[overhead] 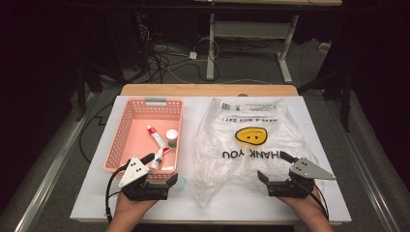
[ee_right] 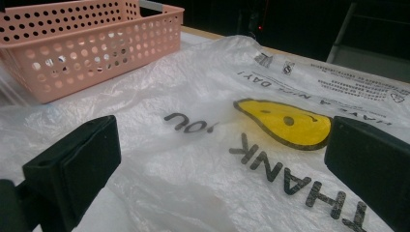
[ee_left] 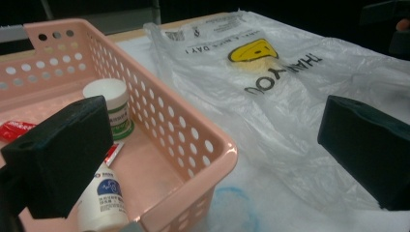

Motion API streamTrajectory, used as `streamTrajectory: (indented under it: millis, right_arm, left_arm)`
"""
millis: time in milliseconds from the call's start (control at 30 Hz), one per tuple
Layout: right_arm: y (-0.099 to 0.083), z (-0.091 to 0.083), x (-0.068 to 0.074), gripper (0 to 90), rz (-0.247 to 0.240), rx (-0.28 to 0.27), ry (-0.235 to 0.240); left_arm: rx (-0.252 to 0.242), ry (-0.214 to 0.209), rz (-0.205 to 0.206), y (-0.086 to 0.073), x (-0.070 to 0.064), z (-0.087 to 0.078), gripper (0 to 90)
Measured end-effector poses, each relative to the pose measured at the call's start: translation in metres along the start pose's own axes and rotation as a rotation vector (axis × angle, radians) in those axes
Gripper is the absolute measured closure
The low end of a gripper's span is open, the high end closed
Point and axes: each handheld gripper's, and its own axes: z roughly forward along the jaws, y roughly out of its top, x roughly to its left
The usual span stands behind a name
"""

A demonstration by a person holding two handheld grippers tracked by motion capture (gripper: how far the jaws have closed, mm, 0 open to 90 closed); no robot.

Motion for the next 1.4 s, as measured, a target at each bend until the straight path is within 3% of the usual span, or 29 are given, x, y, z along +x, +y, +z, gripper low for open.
streamTrajectory:
  millis: [167,600,800,833,900,933,1000,1067,1267,1400]
  right_arm:
    - [0.0,-0.006,-0.001,0.1,0.013,-0.009,-0.007]
    - [-0.001,-0.011,-0.016,0.1,0.028,0.006,-0.026]
    - [0.0,-0.023,-0.033,1.0,0.055,0.01,-0.078]
    - [-0.002,-0.028,-0.042,2.2,0.081,0.018,-0.115]
    - [-0.003,-0.03,-0.046,2.9,0.084,0.022,-0.128]
    - [-0.006,-0.037,-0.057,4.9,0.099,0.035,-0.163]
    - [-0.007,-0.039,-0.061,6.7,0.109,0.039,-0.171]
    - [-0.012,-0.047,-0.075,16.4,0.148,0.074,-0.202]
    - [-0.021,-0.054,-0.094,20.8,0.196,0.126,-0.255]
    - [-0.038,-0.047,-0.109,21.5,0.247,0.233,-0.272]
  left_arm:
    - [-0.003,0.0,0.013,0.001,-0.002,0.001,0.0]
    - [0.014,-0.002,-0.02,-0.001,0.005,0.004,0.0]
    - [0.028,0.002,-0.014,-0.002,0.005,0.005,0.0]
    - [0.026,0.004,-0.013,-0.001,0.005,0.004,0.0]
    - [0.024,0.006,-0.011,-0.001,0.005,0.003,0.0]
    - [0.022,0.006,-0.012,0.0,0.005,0.003,0.0]
    - [0.021,0.006,-0.012,0.0,0.004,0.003,0.0]
    - [0.026,0.004,-0.008,0.0,0.004,0.004,0.0]
    - [0.039,-0.005,0.02,0.001,-0.001,0.006,0.0]
    - [0.036,-0.01,0.018,0.001,-0.002,0.005,0.0]
